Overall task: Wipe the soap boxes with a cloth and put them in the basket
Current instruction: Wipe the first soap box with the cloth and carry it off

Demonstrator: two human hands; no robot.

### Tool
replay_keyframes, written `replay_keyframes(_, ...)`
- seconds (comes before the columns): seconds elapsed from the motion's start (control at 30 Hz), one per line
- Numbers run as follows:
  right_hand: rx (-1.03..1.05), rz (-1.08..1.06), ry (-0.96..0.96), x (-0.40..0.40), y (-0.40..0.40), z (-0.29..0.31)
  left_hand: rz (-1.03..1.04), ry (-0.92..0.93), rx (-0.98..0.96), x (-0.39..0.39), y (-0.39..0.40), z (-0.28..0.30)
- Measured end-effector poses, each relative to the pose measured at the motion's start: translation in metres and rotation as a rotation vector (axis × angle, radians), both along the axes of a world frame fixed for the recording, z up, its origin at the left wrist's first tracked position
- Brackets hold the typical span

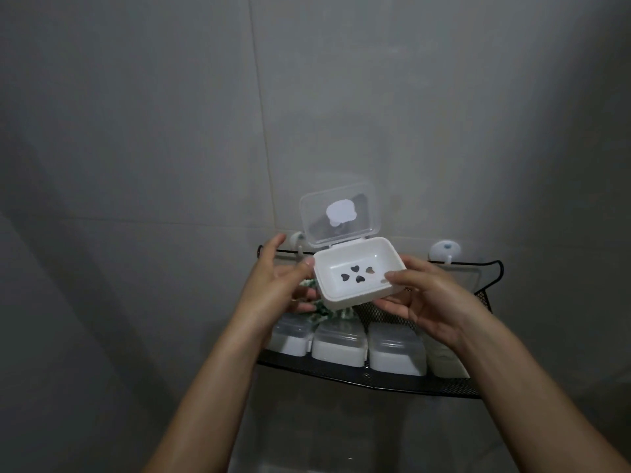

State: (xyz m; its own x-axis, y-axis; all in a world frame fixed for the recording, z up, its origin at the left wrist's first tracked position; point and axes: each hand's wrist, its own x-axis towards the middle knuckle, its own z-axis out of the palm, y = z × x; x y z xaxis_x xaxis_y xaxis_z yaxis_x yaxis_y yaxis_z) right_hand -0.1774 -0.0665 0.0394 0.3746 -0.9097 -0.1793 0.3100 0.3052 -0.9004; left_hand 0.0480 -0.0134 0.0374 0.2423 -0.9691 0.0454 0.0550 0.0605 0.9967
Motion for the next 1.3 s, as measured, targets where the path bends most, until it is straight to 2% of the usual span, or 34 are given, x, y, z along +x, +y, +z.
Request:
replay_keyframes(0.17, -0.125, 0.081, 0.023, 0.019, 0.012, 0.002, -0.101, -0.035, -0.061, 0.005, 0.013, -0.006)
replay_keyframes(0.33, -0.27, 0.063, 0.145, 0.038, 0.023, 0.007, -0.091, -0.009, -0.071, 0.027, 0.022, -0.001)
replay_keyframes(0.47, -0.301, 0.061, 0.171, 0.058, 0.028, 0.008, -0.051, -0.026, -0.103, 0.043, 0.035, 0.0)
replay_keyframes(0.63, -0.351, 0.126, 0.206, 0.089, 0.031, 0.014, 0.047, -0.017, -0.109, 0.067, 0.056, -0.001)
replay_keyframes(0.87, -0.397, 0.33, 0.208, 0.135, 0.029, 0.016, 0.236, -0.039, -0.117, 0.092, 0.097, 0.001)
replay_keyframes(1.3, -0.555, 0.672, 0.141, 0.168, 0.055, 0.009, 0.656, -0.018, -0.085, 0.056, 0.187, -0.014)
